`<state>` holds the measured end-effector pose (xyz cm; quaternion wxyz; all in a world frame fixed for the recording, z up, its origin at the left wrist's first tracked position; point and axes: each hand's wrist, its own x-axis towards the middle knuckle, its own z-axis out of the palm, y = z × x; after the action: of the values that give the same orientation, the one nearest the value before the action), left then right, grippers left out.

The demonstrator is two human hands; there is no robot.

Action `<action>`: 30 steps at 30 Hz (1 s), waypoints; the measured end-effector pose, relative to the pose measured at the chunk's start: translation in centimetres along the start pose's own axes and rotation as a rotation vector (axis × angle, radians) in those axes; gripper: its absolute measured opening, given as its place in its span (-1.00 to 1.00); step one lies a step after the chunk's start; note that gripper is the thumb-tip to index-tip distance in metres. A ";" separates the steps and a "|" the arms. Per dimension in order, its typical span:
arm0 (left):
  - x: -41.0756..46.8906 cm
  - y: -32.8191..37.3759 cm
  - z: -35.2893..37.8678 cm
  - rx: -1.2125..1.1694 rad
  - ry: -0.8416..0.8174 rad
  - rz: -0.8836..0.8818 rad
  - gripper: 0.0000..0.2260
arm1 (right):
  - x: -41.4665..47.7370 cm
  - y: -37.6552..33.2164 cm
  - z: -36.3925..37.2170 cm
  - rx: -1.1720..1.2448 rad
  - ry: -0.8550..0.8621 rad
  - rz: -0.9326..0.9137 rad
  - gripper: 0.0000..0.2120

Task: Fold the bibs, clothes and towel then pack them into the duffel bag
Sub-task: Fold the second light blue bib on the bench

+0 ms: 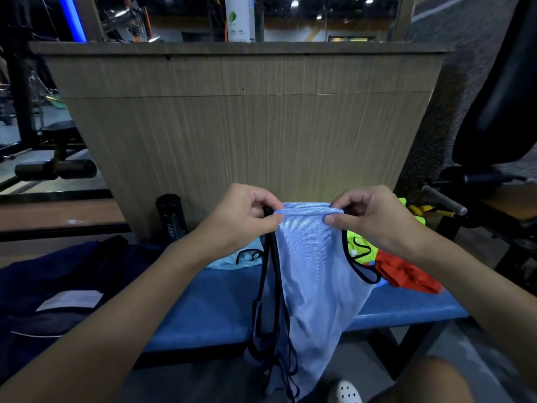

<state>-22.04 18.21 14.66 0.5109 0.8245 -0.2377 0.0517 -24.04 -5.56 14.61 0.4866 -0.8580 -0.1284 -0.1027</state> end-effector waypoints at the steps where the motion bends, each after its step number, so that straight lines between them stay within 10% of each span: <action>1: 0.0 -0.1 0.0 0.012 0.004 0.004 -0.96 | 0.0 0.0 0.0 -0.009 0.004 -0.005 -0.87; 12: -0.2 -0.3 0.1 -0.050 0.016 0.077 -0.86 | 0.5 1.0 0.6 -0.051 -0.001 -0.066 -0.66; 16: 0.0 -0.5 0.2 -0.168 0.081 0.066 -0.74 | 0.5 0.6 0.6 -0.110 -0.067 -0.063 -0.92; 30: 0.2 0.0 2.8 -0.469 0.303 0.102 -0.66 | 1.0 -0.6 -0.1 -0.127 0.064 -0.105 -0.86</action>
<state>-22.27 15.70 13.39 0.7143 0.6535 -0.2054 0.1435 -23.25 -5.29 15.44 0.4289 -0.8755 -0.1508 -0.1636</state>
